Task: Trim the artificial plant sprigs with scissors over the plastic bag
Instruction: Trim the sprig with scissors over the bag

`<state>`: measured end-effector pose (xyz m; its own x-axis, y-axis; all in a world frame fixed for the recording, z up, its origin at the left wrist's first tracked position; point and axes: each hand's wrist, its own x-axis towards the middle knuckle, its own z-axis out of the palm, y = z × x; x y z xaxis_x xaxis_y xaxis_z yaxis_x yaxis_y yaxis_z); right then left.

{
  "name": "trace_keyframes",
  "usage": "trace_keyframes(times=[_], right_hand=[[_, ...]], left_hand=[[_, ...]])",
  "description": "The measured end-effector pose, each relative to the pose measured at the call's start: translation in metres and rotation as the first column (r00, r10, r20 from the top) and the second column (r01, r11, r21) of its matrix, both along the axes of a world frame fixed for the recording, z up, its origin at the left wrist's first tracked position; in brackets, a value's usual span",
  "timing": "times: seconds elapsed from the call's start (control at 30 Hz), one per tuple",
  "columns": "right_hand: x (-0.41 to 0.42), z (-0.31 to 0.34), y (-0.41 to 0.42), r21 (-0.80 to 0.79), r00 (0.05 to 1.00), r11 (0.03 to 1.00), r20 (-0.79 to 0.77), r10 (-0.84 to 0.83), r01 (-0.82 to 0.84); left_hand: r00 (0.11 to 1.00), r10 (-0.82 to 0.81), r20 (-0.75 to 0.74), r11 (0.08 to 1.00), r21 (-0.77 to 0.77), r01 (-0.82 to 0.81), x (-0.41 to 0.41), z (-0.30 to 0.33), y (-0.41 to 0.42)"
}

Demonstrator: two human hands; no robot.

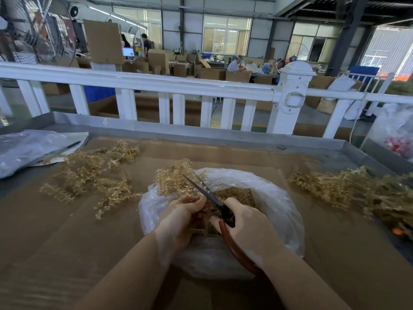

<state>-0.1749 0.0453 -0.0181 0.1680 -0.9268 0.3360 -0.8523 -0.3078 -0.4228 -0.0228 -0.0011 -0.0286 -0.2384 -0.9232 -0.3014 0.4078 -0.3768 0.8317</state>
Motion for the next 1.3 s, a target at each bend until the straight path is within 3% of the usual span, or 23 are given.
trace_keyframes(times=[0.6,1.3], right_hand=[[0.0006,-0.0007,0.0015,0.014,1.000,1.000,0.020,0.020,-0.020],[-0.0035,0.0029,0.0001,-0.008,0.999,1.000,-0.048,-0.010,0.010]], left_hand=[[0.997,-0.044,-0.058,0.999,0.014,0.045,0.0038,0.0022,0.0041],[1.000,0.021,-0.003,0.997,0.069,-0.020,-0.0006,0.0074,0.0072]])
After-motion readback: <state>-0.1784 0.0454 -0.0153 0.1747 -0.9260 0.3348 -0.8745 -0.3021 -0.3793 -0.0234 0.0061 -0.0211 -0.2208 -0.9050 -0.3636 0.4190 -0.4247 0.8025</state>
